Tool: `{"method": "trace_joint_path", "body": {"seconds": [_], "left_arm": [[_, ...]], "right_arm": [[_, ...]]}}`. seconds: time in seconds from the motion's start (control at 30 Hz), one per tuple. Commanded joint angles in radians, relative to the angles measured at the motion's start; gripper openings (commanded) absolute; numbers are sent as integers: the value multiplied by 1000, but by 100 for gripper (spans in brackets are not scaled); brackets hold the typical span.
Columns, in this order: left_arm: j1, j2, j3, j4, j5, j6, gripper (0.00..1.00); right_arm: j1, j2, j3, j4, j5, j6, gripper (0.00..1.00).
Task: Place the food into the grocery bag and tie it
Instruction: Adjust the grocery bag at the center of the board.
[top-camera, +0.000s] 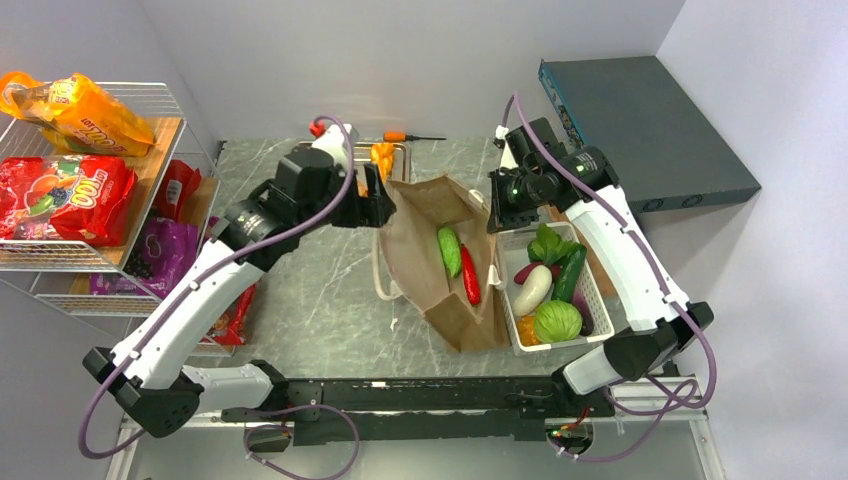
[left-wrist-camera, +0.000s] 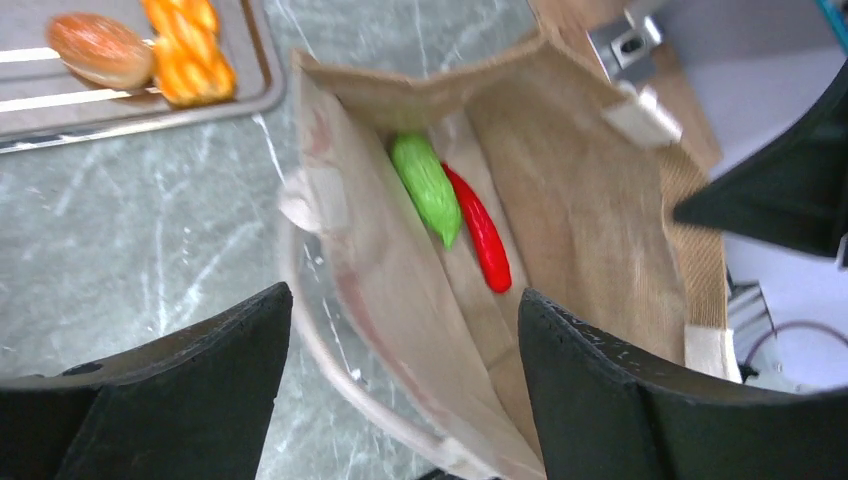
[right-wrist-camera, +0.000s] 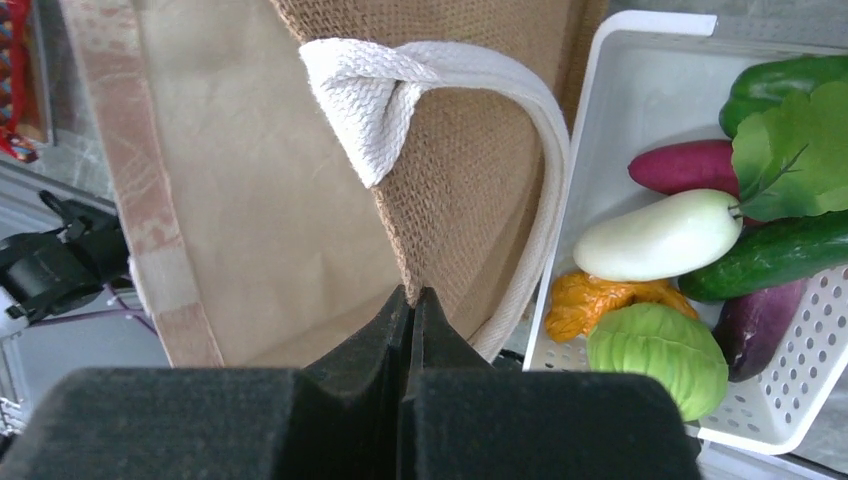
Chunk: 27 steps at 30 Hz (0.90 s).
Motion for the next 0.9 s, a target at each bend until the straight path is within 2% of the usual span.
{"method": "trace_joint_path", "body": {"seconds": [0.0,0.2,0.37,0.63,0.87], "left_arm": [[75,14,66,-23,-38,15,87],[175,31,58,-9,-36,-55,89],[225,84,75,24,-8,-86,89],[251,265,146,152,58,24,87],[285,428,159,348,25,113,86]], "right_arm": [[-3,-40,-54,69,31,22,0],[-3,-78,-84,83,185,72,0],[-4,-117,-64,98,194,61,0],[-5,-131,-21,80,187,46,0],[-7,-126,-55,95,191,84,0]]}}
